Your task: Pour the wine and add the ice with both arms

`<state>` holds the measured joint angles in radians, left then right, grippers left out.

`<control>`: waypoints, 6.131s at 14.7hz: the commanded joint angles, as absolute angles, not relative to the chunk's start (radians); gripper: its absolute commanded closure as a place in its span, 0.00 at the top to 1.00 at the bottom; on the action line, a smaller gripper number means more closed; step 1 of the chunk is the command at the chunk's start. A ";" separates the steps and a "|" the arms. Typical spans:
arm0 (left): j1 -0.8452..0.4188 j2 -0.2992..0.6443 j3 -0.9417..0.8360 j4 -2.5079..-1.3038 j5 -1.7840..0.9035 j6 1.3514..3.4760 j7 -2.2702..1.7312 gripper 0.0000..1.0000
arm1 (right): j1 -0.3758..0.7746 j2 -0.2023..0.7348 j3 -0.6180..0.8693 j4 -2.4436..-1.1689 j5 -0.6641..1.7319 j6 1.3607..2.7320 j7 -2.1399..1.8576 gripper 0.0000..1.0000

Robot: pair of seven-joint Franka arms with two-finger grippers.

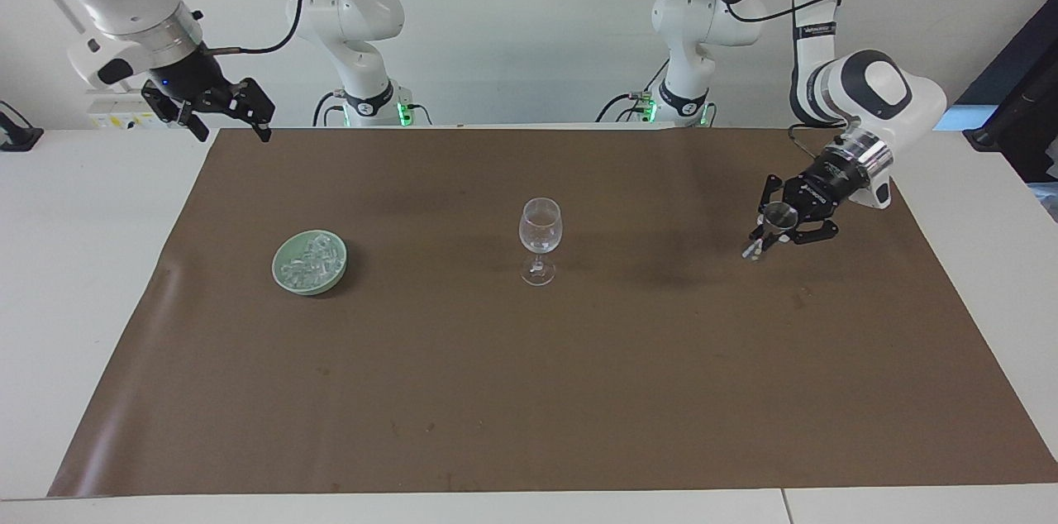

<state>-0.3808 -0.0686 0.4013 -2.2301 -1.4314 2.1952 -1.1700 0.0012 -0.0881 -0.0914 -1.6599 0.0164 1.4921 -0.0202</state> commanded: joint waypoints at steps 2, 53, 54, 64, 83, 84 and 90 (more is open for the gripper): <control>-0.446 -0.121 0.275 -2.232 -1.394 2.359 -1.327 0.00 | -0.014 -0.103 -0.084 -1.672 0.025 1.486 -0.043 1.00; -0.695 0.057 -0.066 -1.872 0.474 2.146 -2.143 0.00 | -0.014 -0.103 -0.084 -1.672 0.025 1.486 -0.043 1.00; -0.698 0.061 -0.066 -1.865 0.486 2.140 -2.152 0.00 | -0.014 -0.103 -0.084 -1.672 0.025 1.485 -0.043 1.00; -0.707 0.066 -0.072 -1.862 0.492 2.132 -2.253 0.00 | -0.014 -0.103 -0.084 -1.672 0.025 1.486 -0.043 1.00; -0.171 0.014 -0.069 -1.965 -0.748 2.257 -1.507 0.00 | -0.037 -0.106 -0.083 -1.686 0.037 1.505 -0.051 1.00; -0.126 0.017 -0.069 -1.968 -0.809 2.252 -1.461 0.00 | -0.025 -0.110 -0.083 -1.700 0.037 1.522 -0.048 1.00; 0.127 0.057 -0.069 -2.069 -1.043 2.215 -1.152 0.00 | 0.015 -0.184 -0.074 -2.000 0.054 1.850 -0.058 1.00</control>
<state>0.0465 0.0543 -0.0564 -2.0240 -0.9823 2.2364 -1.2453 0.0188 -0.1221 -0.0742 -1.8714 0.0337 1.7547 -0.0236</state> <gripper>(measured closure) 0.780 0.000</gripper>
